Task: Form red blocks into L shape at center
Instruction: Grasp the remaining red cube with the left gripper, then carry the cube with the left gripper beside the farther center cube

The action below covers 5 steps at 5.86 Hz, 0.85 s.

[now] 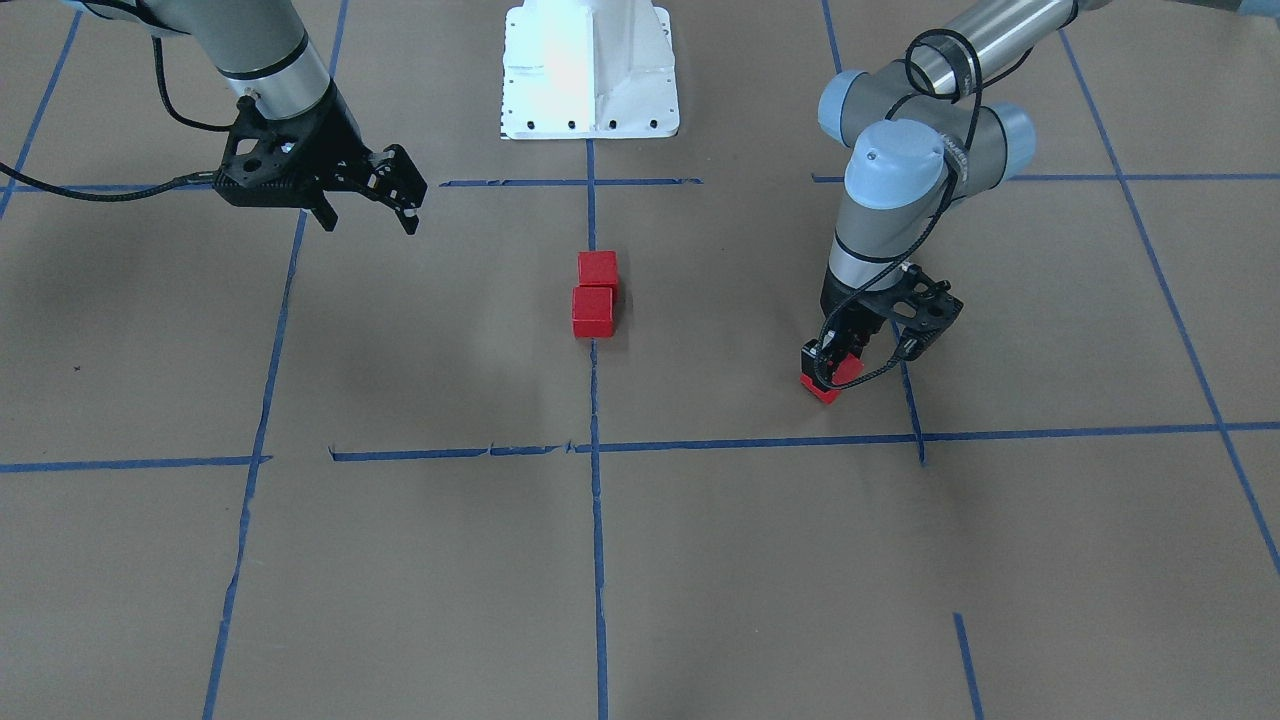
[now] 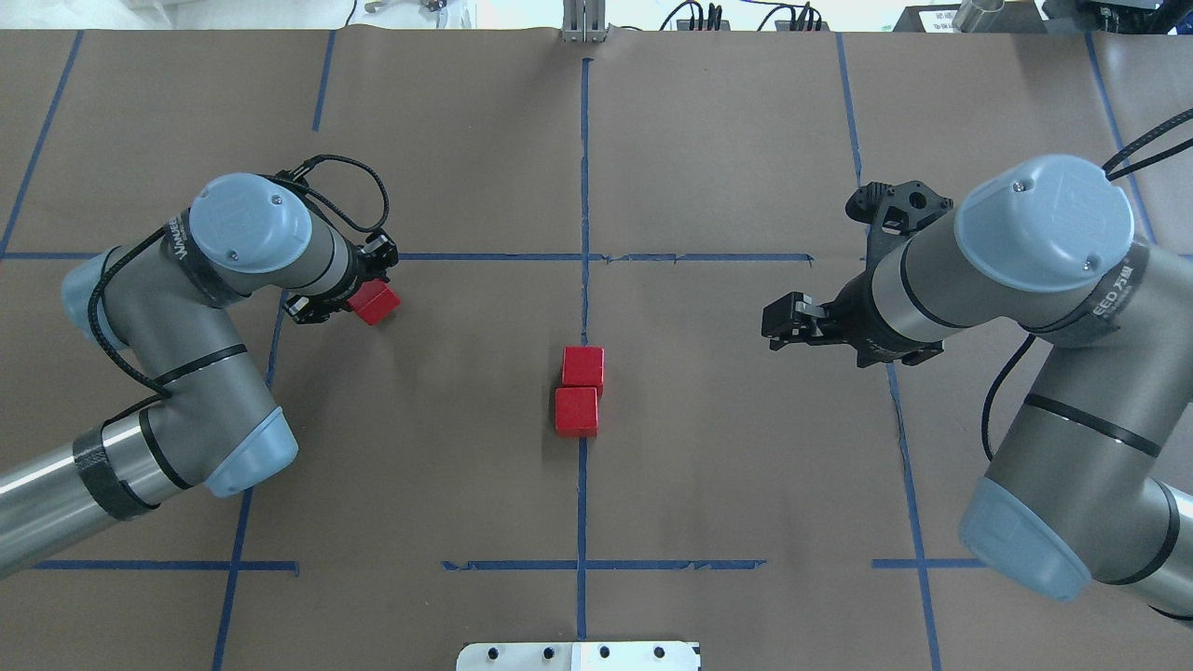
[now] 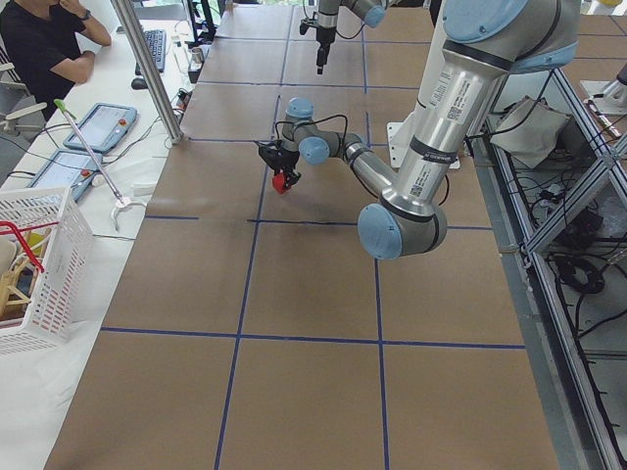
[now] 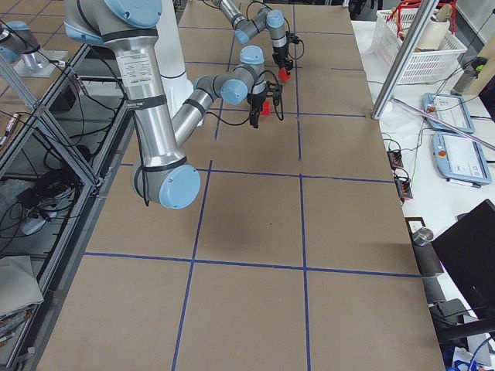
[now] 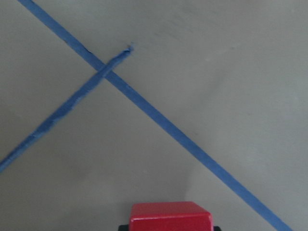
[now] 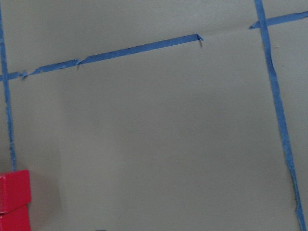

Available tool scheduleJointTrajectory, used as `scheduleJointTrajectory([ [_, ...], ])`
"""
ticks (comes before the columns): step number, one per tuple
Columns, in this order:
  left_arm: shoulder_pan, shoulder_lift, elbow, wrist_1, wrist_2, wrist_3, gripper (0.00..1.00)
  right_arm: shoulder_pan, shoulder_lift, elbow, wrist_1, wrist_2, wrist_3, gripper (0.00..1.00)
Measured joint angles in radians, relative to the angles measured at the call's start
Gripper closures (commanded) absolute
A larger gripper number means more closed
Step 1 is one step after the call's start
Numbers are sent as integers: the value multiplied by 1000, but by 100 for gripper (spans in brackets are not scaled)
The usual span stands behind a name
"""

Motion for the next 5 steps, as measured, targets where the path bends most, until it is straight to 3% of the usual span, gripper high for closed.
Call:
scheduleJointTrajectory([
  [3,109,-138,-3,188,47,-505,96,17,-24,-4,0,-7,-4,0],
  [5,164,-204,-1,294,53,-732,95,17,-26,-4,1,-8,-3,0],
])
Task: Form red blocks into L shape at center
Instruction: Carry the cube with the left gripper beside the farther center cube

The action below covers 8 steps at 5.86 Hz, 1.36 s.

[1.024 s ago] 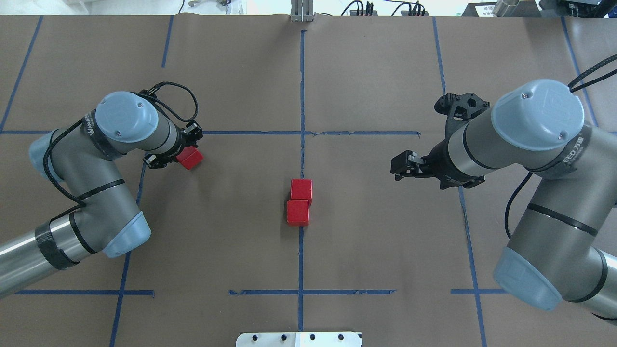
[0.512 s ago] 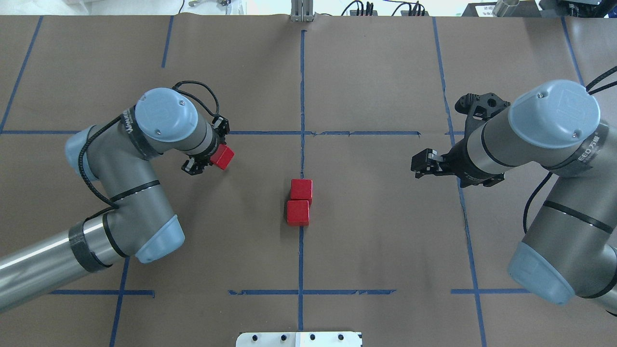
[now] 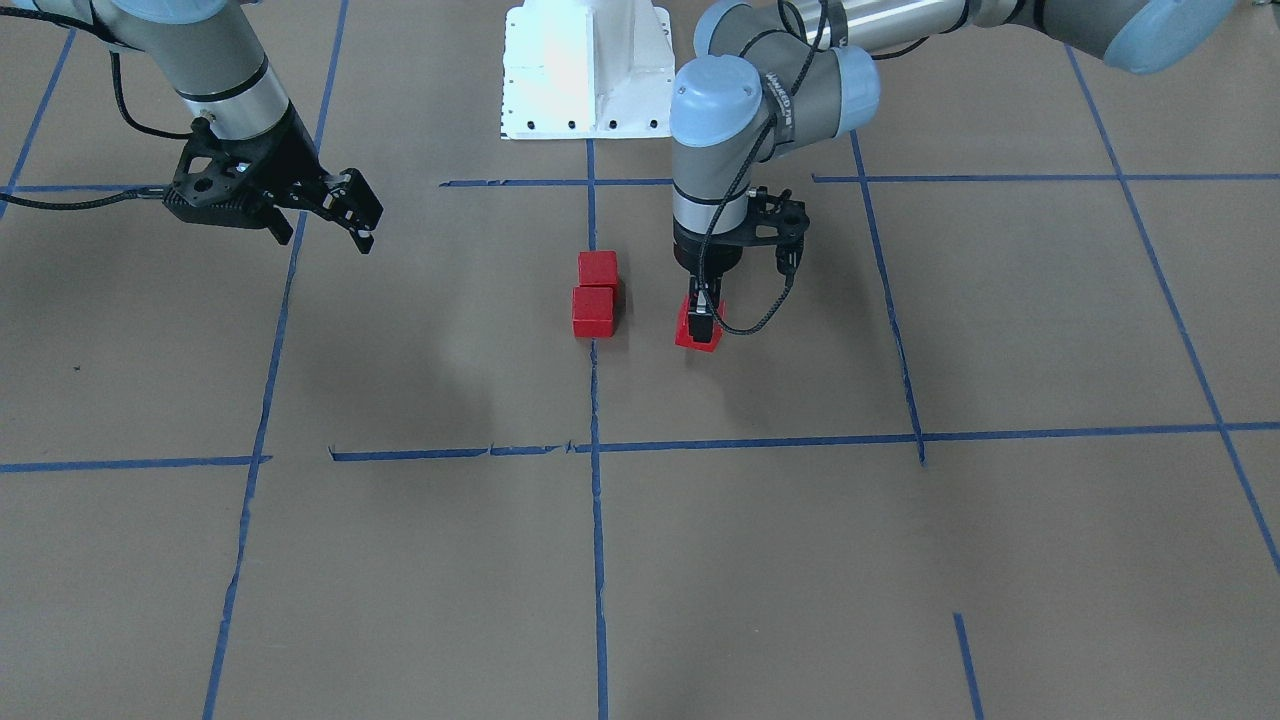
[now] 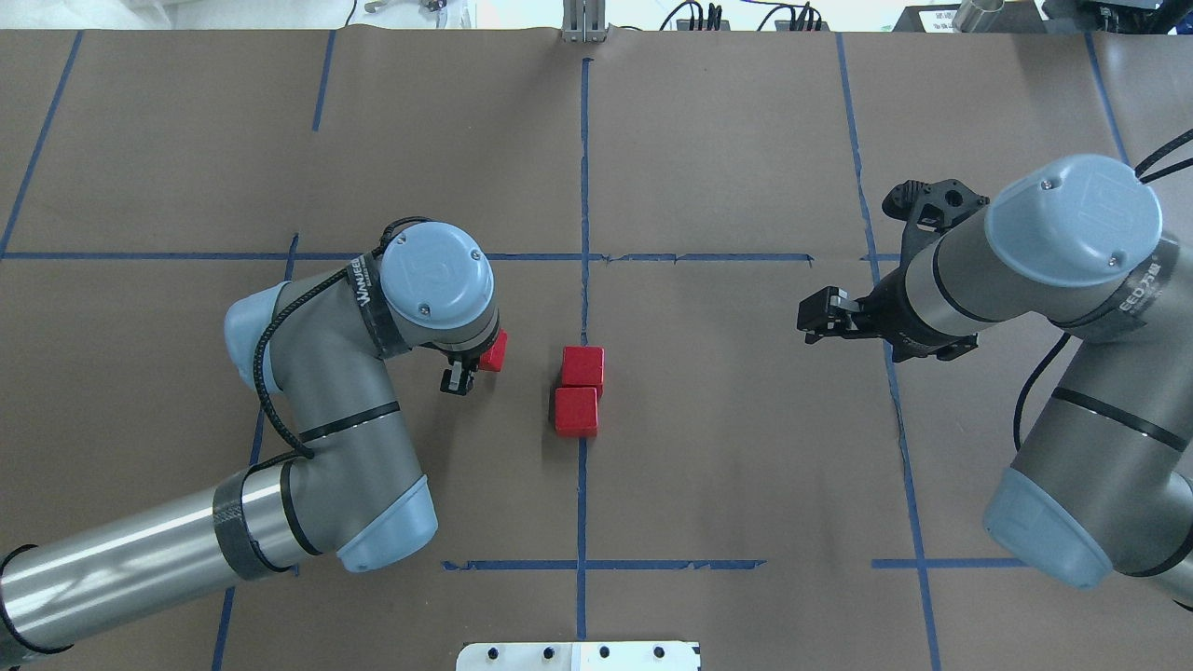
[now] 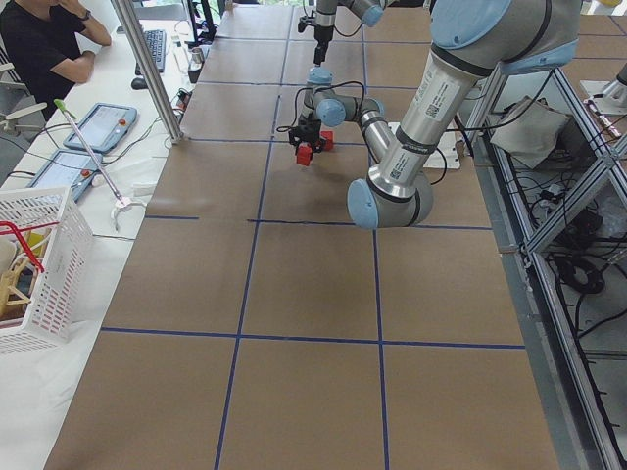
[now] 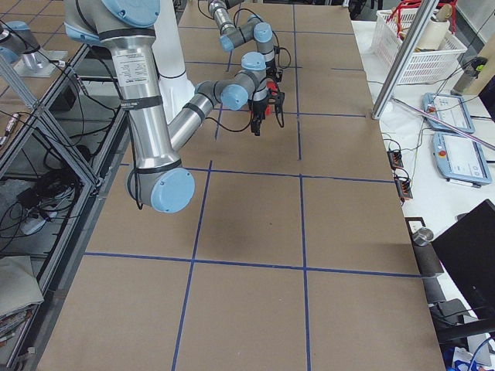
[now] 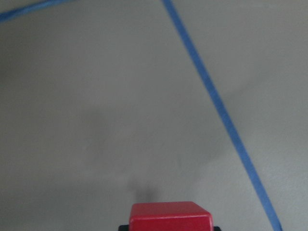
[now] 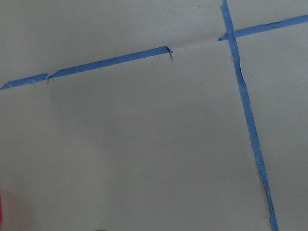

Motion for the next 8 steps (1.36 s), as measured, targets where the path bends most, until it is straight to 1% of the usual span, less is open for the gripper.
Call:
scheduleJointTrajectory([
  [1,22,-28,9,32,0,-73,95,-1,0,0,0,0,1,0],
  [3,55,-77,42,44,3,-143,95,-1,-3,0,0,0,5,0],
  [5,60,-104,86,44,5,-162,94,-1,-4,2,-1,0,11,0],
  [8,59,-128,111,44,13,-185,94,-1,-4,4,-1,0,14,0],
])
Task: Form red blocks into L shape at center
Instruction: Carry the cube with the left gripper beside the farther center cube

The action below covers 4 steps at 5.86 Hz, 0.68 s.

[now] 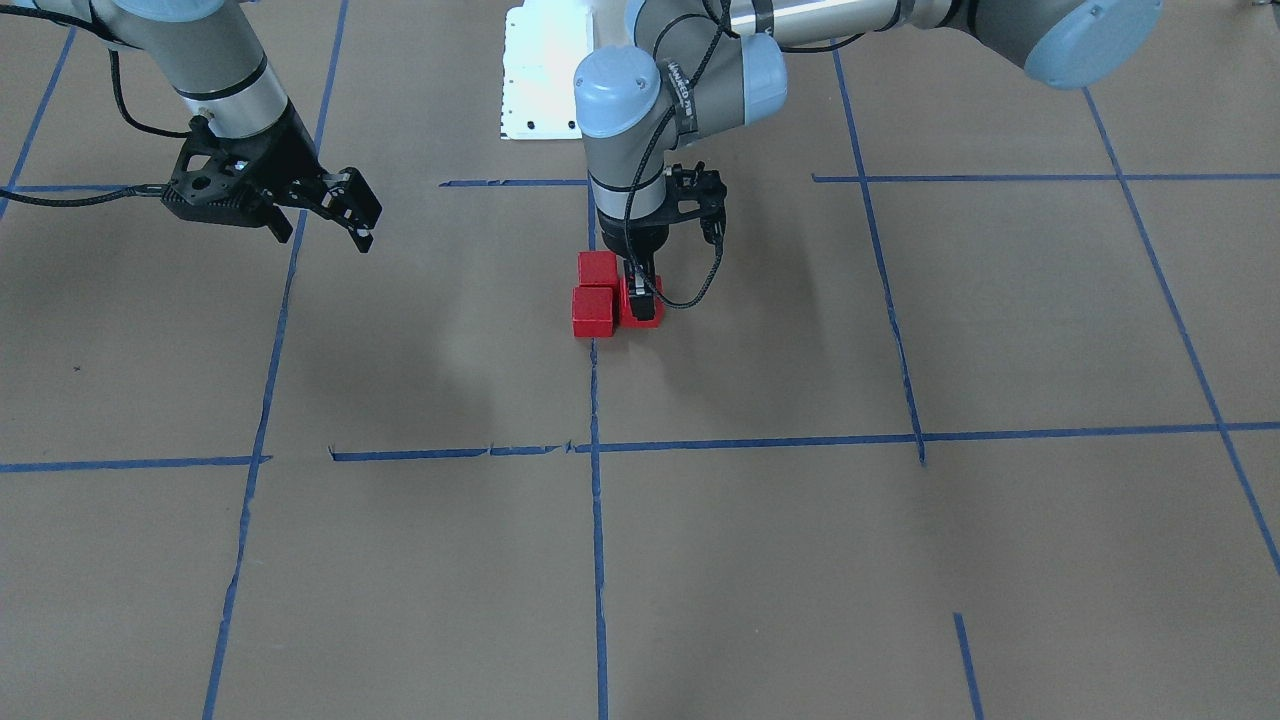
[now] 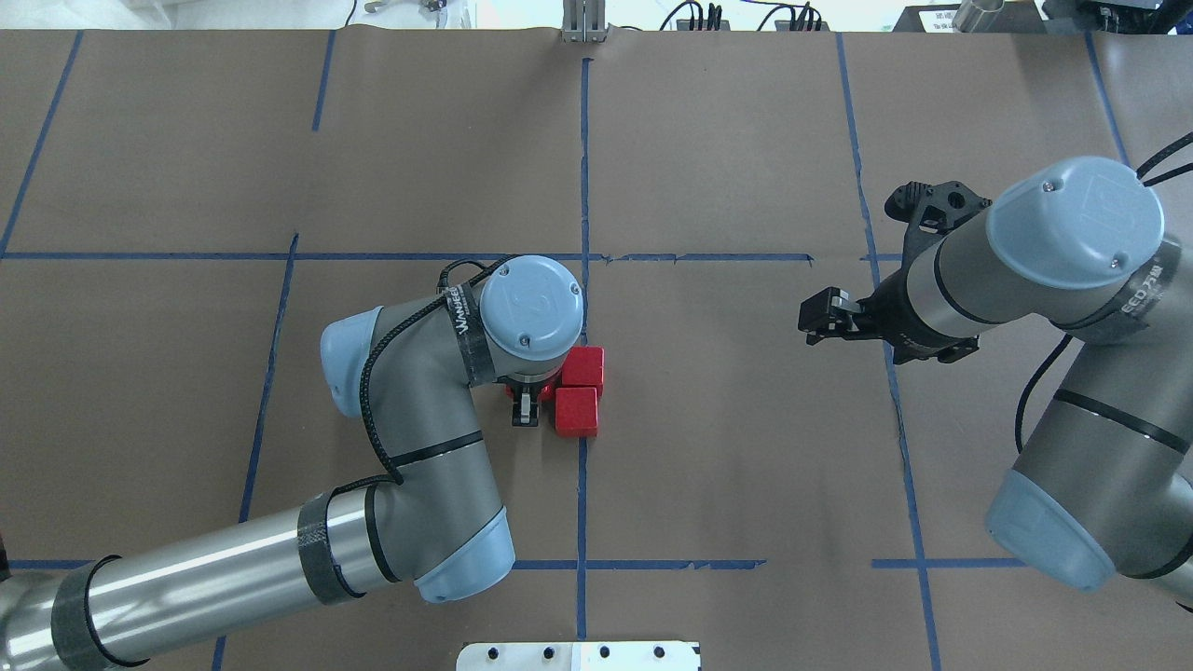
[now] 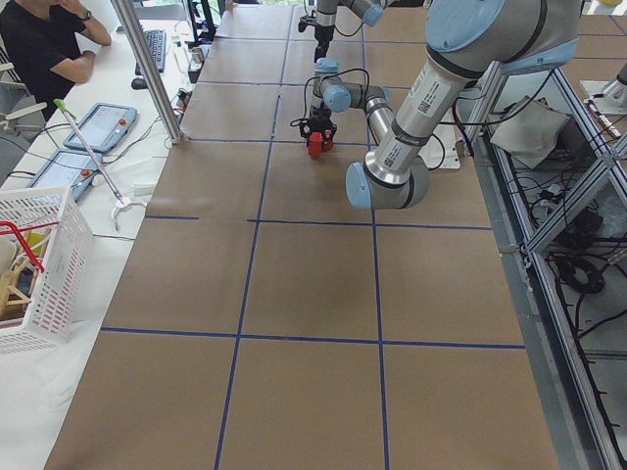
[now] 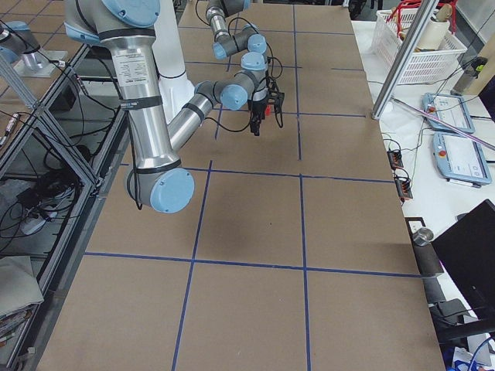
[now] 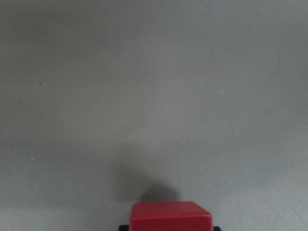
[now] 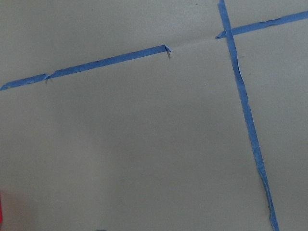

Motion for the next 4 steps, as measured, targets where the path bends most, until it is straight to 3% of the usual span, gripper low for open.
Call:
scheduleJointTrajectory([
  [1,0,-6,13,-3,11,-5,93,0,-1,0,0,0,0,0],
  [2,0,-8,24,-7,20,-7,86,0,-1,-2,0,0,0,0],
  [4,-1,-12,31,-12,24,-6,85,0,-1,-2,0,0,0,0],
])
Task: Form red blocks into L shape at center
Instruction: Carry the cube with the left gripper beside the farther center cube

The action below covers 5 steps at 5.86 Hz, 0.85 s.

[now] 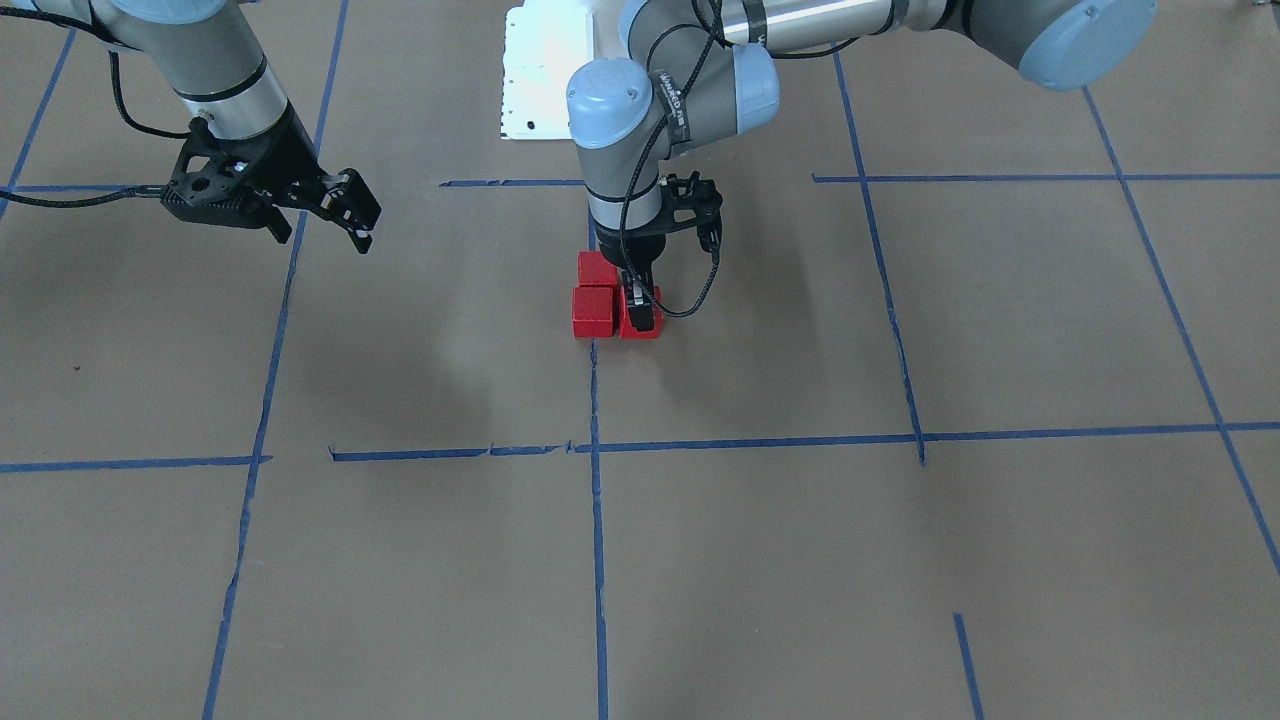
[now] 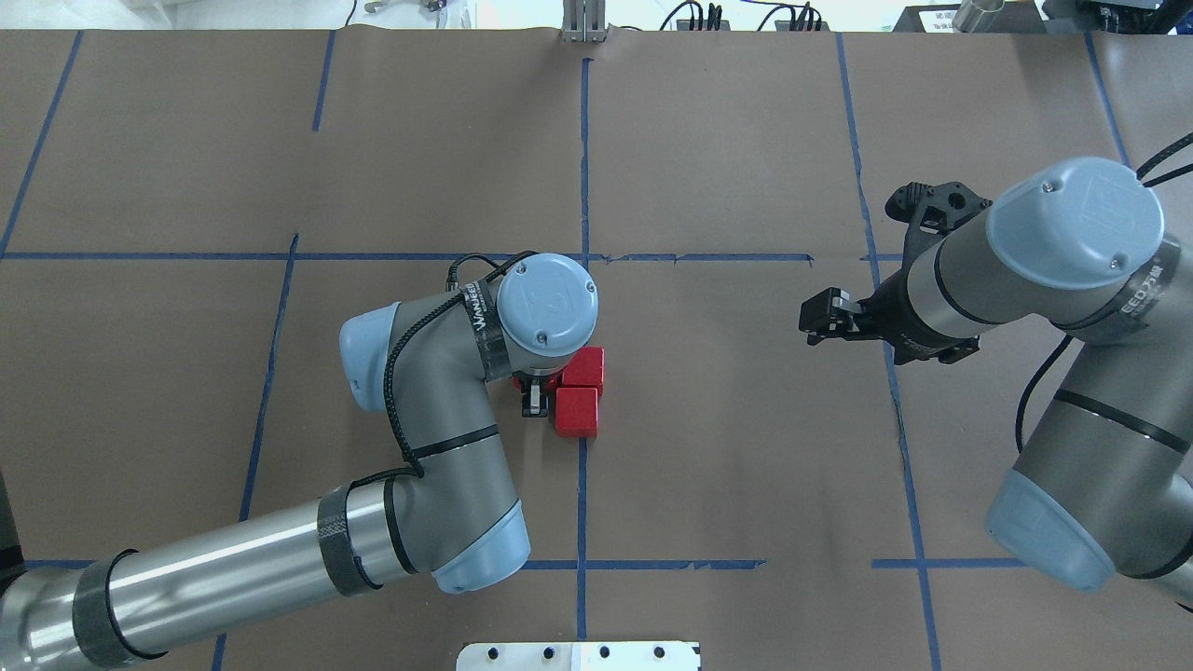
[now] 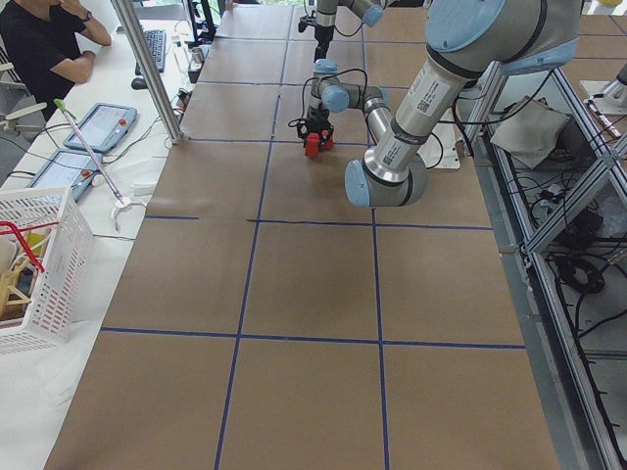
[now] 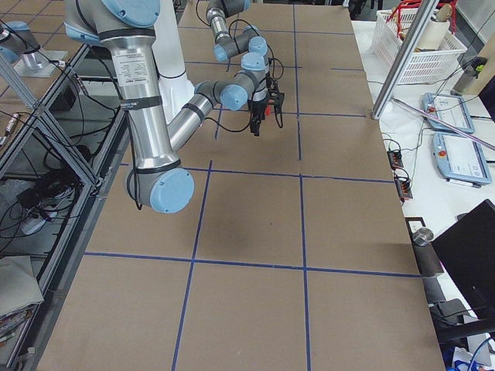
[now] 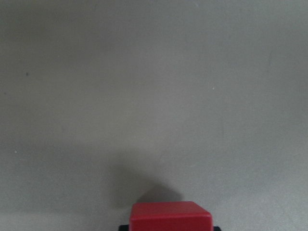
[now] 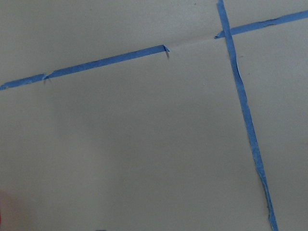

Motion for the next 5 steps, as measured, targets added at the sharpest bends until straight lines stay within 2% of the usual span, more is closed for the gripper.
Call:
scheduleJointTrajectory([
  [1,0,-5,0,-1,0,1,83,0,0,0,0,0,0,0],
  [3,1,-12,2,-2,0,1,66,0,0,-1,0,0,0,0],
  [4,0,-11,2,-3,0,2,1,0,0,-1,0,0,0,0],
  [5,0,-9,2,-7,0,8,0,0,1,-2,0,1,0,0],
])
